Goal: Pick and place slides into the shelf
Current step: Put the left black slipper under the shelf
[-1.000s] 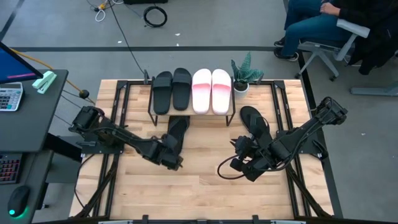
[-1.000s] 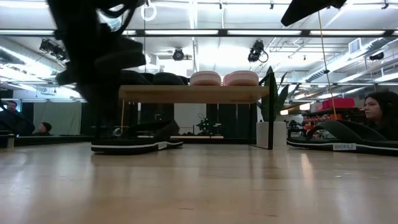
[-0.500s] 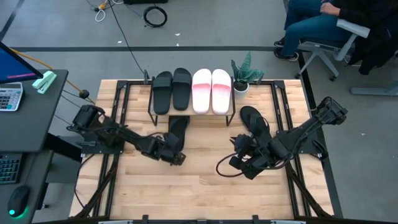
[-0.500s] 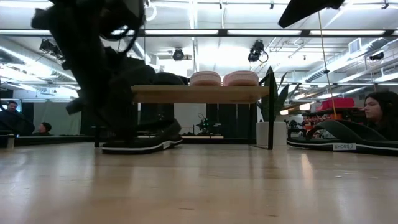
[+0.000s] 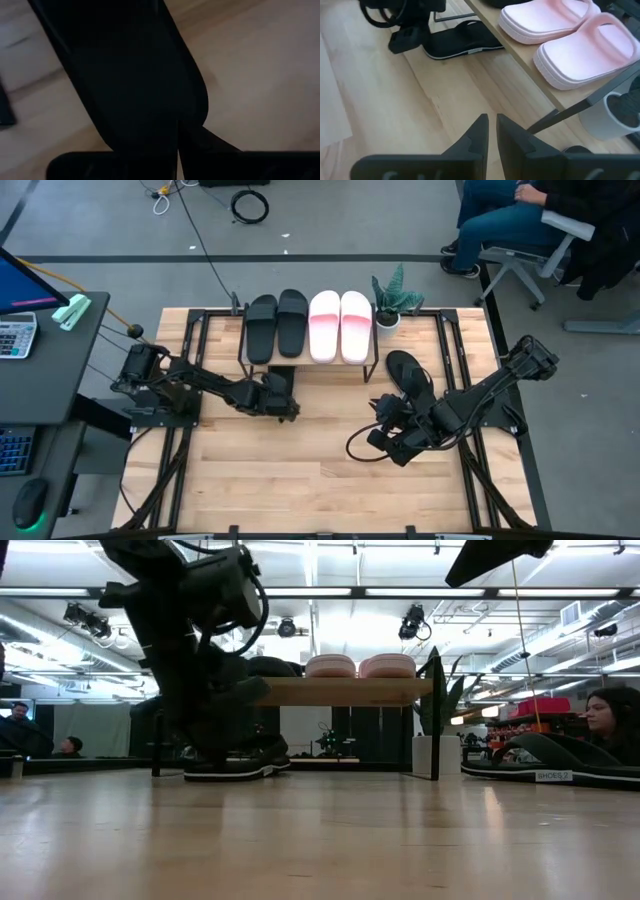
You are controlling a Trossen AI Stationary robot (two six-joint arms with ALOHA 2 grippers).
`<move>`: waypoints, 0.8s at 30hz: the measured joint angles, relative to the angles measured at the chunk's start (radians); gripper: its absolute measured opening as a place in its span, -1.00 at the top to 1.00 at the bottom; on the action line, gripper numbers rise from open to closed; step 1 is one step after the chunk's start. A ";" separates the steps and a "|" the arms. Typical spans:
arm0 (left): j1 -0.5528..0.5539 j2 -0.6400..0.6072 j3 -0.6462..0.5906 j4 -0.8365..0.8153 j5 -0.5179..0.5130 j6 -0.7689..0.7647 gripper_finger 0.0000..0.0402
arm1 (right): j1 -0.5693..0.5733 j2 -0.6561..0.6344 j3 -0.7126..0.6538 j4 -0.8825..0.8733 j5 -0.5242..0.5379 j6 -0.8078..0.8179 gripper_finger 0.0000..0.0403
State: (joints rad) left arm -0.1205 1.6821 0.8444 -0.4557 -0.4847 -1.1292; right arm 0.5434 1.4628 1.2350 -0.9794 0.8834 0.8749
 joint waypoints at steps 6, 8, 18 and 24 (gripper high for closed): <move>0.028 0.000 0.000 -0.049 0.001 -0.010 0.98 | 0.024 0.000 0.000 0.000 -0.004 0.046 0.79; 0.033 0.000 0.000 -0.058 0.001 -0.010 0.98 | 0.039 0.000 0.000 0.000 -0.004 0.049 0.79; 0.035 0.000 -0.001 -0.204 -0.028 -0.101 0.98 | 0.130 0.000 0.000 0.000 -0.006 0.125 0.79; 0.015 0.001 0.000 -0.202 -0.032 -0.138 0.97 | 0.167 0.000 0.000 0.000 -0.006 0.151 0.79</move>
State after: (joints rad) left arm -0.1058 1.6833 0.8446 -0.6577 -0.5171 -1.2676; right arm 0.7108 1.4631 1.2350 -0.9794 0.8772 1.0260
